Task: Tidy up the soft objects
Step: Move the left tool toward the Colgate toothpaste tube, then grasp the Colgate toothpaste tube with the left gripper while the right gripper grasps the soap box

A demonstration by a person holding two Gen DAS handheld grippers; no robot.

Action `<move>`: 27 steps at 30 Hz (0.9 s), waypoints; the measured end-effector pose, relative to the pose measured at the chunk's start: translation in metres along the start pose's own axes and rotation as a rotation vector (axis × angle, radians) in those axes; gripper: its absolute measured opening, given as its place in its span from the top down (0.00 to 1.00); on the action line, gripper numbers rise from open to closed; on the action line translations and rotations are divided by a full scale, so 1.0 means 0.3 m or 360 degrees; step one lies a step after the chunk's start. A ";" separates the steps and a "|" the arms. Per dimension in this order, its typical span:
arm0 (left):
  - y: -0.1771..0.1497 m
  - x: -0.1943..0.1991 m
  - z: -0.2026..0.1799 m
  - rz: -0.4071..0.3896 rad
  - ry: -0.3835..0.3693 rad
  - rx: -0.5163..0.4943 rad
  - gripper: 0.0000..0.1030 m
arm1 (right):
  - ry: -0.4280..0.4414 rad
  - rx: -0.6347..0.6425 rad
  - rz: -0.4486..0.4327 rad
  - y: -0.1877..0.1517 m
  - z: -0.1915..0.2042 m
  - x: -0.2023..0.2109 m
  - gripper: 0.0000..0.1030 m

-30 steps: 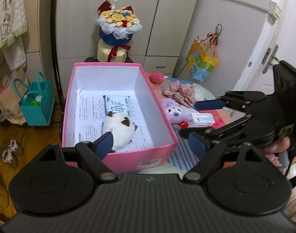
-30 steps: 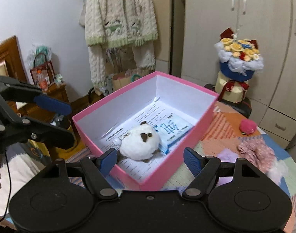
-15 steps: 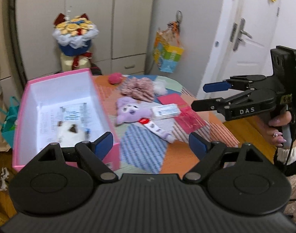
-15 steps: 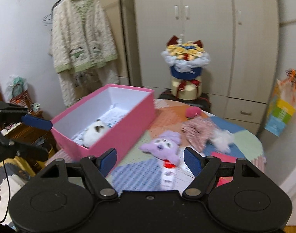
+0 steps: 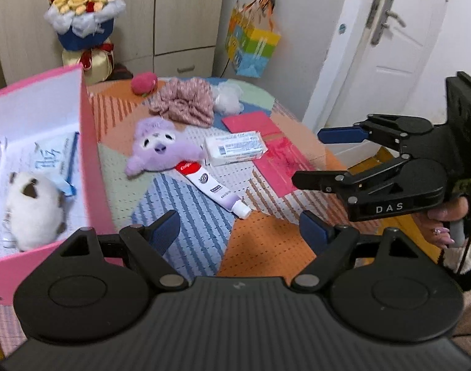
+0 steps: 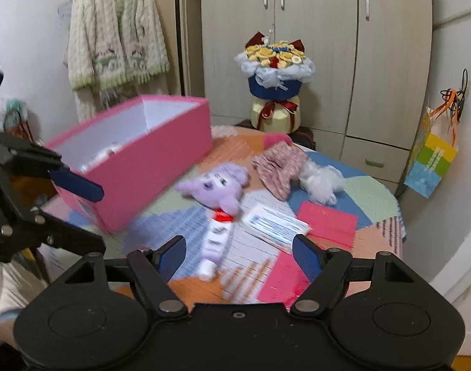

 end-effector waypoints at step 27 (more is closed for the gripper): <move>-0.127 -0.372 -0.010 -0.0130 0.0271 -0.0108 0.32 | 0.0224 -0.0031 -0.0002 -0.065 -0.213 -0.378 0.22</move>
Point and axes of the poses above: each gripper's, at about its wrist camera, not at the fingertips, and x roughly against the way its jaws point, z to its left, y to its top, the point moved 8 cm from there along -x, roughly the way its jaws point, and after that the axes turned 15 degrees about -z, right-handed, at the moved point
